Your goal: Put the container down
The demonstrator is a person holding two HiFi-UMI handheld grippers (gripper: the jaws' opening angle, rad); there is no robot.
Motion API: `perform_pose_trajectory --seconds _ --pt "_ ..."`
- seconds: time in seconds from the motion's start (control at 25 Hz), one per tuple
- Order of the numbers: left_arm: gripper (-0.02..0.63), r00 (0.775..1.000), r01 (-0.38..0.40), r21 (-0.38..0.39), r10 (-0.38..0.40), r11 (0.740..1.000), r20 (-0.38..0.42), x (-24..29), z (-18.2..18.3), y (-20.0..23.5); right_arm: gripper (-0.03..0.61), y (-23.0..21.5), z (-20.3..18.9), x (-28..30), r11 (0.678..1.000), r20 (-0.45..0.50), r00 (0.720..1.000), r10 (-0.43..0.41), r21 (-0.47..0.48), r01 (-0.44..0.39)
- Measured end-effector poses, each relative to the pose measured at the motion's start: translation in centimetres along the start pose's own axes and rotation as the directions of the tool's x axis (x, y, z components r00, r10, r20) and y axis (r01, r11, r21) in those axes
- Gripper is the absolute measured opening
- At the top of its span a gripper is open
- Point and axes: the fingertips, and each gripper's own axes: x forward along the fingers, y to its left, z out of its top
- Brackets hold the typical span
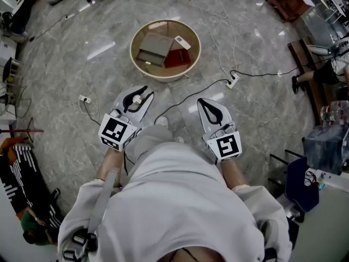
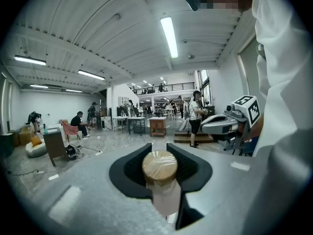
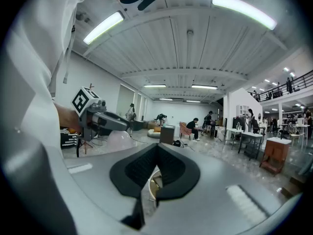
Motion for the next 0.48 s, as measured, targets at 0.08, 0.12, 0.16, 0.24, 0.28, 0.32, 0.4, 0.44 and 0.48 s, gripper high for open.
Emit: perform_pose_trajectory --seconds 0.08,0.12,0.16,0.24,0.28,0.32,0.4,0.44,0.48 --pt "0.100 1.000 -0.010 0.010 0.010 1.000 0.016 -0.3 0.7 -0.1 0.003 0.0 1.1 0.5 1.000 0.025 1.000 0.006 -0.010 -0.006" --pt "0.100 1.000 -0.014 0.014 0.014 1.000 0.021 -0.5 1.0 0.0 0.003 0.0 1.6 0.8 1.000 0.035 0.999 0.009 -0.015 -0.008" --pt "0.100 1.000 -0.017 0.018 0.017 1.000 0.022 -0.6 1.3 0.0 0.003 0.0 2.0 1.0 1.000 0.042 0.999 0.011 -0.021 -0.010" --pt "0.100 1.000 -0.022 0.022 0.021 1.000 0.017 -0.8 1.5 0.1 0.003 0.1 2.3 1.1 1.000 0.045 0.999 0.014 -0.028 -0.013" --pt "0.100 1.000 -0.025 0.021 0.024 0.999 0.013 -0.9 1.5 0.2 0.003 0.0 2.1 1.2 0.999 0.040 0.999 0.014 -0.031 -0.013" --pt "0.100 1.000 -0.028 0.020 0.028 0.999 0.009 -1.0 1.5 0.3 0.003 0.0 1.8 1.1 0.999 0.034 0.999 0.014 -0.035 -0.013" --pt "0.100 0.999 -0.035 0.016 0.035 0.999 0.002 -1.1 1.3 0.4 0.003 0.0 1.3 1.1 0.999 0.020 1.000 0.016 -0.041 -0.015" --pt "0.100 0.999 -0.038 0.014 0.038 0.999 -0.002 -1.2 1.2 0.4 0.003 0.0 1.0 1.1 0.999 0.015 1.000 0.018 -0.043 -0.017" --pt "0.100 0.999 -0.042 0.013 0.042 0.999 -0.006 -1.2 1.1 0.4 0.003 0.0 0.9 1.0 0.999 0.012 1.000 0.019 -0.042 -0.019"
